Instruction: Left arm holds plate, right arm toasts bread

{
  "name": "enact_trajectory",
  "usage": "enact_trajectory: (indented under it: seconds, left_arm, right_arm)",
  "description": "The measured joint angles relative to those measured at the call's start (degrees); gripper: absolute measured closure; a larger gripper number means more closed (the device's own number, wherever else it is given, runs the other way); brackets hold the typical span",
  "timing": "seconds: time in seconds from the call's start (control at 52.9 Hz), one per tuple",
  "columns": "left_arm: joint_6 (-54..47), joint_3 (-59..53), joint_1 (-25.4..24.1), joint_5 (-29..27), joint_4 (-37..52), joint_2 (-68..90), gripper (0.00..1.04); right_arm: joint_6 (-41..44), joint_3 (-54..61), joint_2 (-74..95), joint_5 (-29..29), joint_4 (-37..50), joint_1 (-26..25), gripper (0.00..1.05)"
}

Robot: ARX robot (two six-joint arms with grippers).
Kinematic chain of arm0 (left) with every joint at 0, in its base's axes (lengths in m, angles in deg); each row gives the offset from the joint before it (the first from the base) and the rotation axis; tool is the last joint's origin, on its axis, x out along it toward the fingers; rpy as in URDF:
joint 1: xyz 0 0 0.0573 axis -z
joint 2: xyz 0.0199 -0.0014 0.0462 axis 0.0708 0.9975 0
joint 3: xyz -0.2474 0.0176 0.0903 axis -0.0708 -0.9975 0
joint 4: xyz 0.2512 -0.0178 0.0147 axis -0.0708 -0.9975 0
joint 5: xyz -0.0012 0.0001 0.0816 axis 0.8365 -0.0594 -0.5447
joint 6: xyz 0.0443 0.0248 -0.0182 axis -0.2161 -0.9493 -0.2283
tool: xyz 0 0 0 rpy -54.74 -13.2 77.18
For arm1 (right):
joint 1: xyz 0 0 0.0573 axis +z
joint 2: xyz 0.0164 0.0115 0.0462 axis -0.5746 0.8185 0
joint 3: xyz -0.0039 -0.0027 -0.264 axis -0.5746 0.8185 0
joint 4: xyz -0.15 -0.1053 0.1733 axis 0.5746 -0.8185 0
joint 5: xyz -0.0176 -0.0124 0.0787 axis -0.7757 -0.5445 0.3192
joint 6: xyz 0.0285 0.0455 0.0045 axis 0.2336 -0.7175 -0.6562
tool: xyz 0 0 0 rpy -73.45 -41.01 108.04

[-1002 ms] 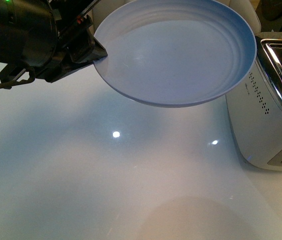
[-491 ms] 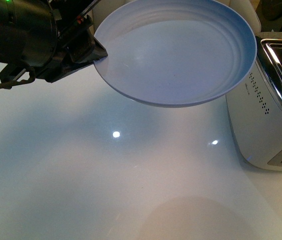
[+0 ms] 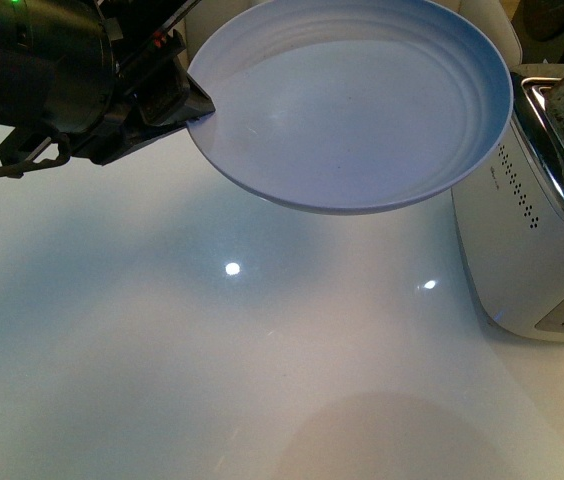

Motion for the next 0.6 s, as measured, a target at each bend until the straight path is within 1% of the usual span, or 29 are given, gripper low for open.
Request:
enact_trajectory:
  seconds: [0.302,0.435,0.529,0.548,0.605]
  left_arm:
    - [-0.02,0.00,0.00,0.00,0.00,0.00,1.02]
    - [-0.02,0.00,0.00,0.00,0.00,0.00,1.02]
    - [-0.02,0.00,0.00,0.02,0.00,0.00,1.02]
    - [0.00,0.00,0.00,0.02,0.00,0.00,1.02]
    - [0.00,0.00,0.00,0.02,0.00,0.00,1.02]
  right_arm:
    - [0.87,-1.31,5.31,-0.85,0.13,1.33,1.02]
    - [0.85,-1.09,7.98,-1.27,1.49,1.42,1.02]
    - [0.79,0.20,8.46,-1.20,2.95,1.38,0.84]
    - [0.79,0.35,8.46,-1.20,3.06,1.36,0.82]
    - [0.72,1.18,8.41,-0.96,3.69,1.14,0.72]
